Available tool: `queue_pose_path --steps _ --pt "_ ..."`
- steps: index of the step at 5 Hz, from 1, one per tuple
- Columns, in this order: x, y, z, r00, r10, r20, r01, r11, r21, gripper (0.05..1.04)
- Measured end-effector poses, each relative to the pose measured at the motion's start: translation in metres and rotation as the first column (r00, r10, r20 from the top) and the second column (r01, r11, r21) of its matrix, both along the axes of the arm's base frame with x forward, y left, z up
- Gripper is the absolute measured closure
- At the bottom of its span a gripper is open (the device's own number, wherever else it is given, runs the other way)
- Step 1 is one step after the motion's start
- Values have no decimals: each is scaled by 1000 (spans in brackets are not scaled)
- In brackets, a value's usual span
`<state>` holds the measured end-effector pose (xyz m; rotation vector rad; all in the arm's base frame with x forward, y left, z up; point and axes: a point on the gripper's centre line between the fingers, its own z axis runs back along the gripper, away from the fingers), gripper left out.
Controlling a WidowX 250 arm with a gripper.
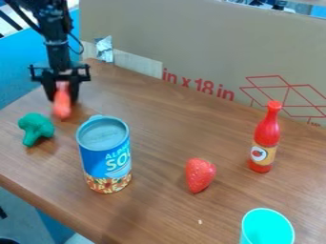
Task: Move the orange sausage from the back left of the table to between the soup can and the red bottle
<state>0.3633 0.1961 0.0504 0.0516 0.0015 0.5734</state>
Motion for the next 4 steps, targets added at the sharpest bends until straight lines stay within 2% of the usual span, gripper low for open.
queue_pose_path --steps 1,2,3,4 --pt "-4 -25 46 988 -136 69 129 987 96 517" --pt "0 -63 62 958 -261 123 247 962 114 517" --pt "14 -100 67 916 -371 155 357 927 113 517" --pt "34 -148 62 811 -563 157 553 826 104 517"
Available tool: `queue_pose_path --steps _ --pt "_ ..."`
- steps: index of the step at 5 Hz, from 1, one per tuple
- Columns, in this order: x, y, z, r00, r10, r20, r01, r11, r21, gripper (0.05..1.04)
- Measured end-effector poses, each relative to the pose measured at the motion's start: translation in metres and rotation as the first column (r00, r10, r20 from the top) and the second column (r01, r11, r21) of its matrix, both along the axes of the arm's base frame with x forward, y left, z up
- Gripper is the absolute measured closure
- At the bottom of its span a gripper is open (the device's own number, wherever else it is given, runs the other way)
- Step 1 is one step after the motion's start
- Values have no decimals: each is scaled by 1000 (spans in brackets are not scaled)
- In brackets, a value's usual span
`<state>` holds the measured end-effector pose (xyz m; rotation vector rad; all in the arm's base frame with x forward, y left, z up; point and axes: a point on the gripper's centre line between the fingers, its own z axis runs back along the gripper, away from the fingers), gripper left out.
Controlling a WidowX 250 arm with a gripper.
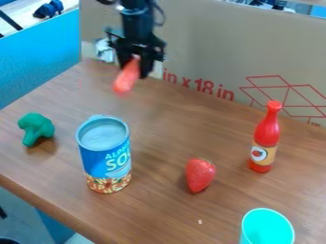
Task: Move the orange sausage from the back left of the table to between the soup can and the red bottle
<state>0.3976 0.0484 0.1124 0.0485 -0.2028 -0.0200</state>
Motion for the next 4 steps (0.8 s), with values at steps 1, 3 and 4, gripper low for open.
queue_pose_path --steps 1,3,4 --pt "6 -30 -14 992 -121 -27 122 992 32 517" --pt "-14 -53 -41 966 -238 -106 241 970 23 517" --pt "-29 -57 -51 960 -240 -144 238 971 -29 517"
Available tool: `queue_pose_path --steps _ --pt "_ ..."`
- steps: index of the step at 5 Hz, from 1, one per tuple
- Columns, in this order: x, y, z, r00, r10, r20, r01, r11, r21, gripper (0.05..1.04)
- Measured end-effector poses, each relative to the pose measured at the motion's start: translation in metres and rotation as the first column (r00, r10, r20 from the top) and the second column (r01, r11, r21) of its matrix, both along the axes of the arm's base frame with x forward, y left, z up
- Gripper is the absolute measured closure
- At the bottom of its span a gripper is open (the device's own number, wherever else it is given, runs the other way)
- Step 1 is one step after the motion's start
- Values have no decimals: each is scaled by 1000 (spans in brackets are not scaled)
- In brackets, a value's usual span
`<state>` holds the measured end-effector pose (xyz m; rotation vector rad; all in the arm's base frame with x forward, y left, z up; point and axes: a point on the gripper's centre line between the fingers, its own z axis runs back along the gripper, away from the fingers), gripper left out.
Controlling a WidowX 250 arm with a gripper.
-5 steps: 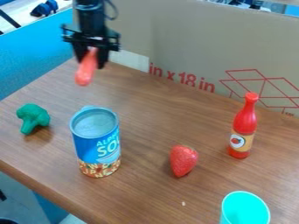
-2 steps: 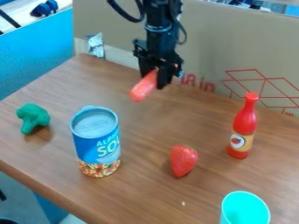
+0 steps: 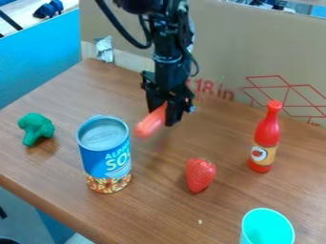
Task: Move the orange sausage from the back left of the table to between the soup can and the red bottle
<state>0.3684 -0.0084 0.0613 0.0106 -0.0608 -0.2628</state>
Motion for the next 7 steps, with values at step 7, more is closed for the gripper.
queue_pose_path --steps 7 --pt "3 22 -29 998 43 -35 -44 999 0 144"
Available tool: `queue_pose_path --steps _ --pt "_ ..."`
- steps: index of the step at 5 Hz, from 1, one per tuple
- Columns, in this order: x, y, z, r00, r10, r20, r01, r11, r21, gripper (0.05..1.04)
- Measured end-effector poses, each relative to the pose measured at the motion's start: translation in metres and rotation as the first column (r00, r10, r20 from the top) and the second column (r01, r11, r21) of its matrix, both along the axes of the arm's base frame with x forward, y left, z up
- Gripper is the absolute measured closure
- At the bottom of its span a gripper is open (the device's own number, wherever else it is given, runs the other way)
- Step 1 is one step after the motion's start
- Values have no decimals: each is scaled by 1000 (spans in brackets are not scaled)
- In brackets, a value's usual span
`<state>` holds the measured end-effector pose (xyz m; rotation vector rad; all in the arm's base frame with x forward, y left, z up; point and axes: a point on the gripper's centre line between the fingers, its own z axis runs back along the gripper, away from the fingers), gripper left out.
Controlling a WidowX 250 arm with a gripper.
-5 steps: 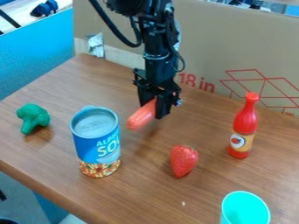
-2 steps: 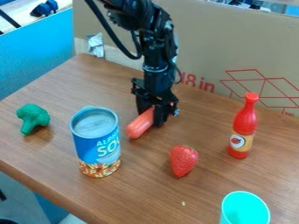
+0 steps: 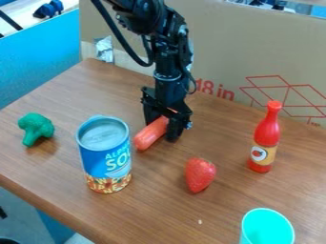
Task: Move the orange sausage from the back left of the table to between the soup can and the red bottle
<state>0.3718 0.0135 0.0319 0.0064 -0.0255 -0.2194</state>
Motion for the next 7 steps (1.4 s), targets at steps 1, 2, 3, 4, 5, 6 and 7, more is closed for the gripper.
queue_pose_path --steps 1,2,3,4,5,6,7 --pt "-3 -5 9 999 -26 -33 21 989 -147 71" --pt "-2 11 38 997 -41 -59 23 961 -274 75" --pt "-13 49 67 999 12 -50 -25 963 -267 78" --pt "-32 94 92 994 99 -46 -102 993 -64 78" --pt "-58 127 105 987 138 -84 -122 977 173 78" --pt "-75 134 107 983 81 -165 -44 975 216 78" --pt "-96 143 98 970 38 -240 -6 991 132 78"
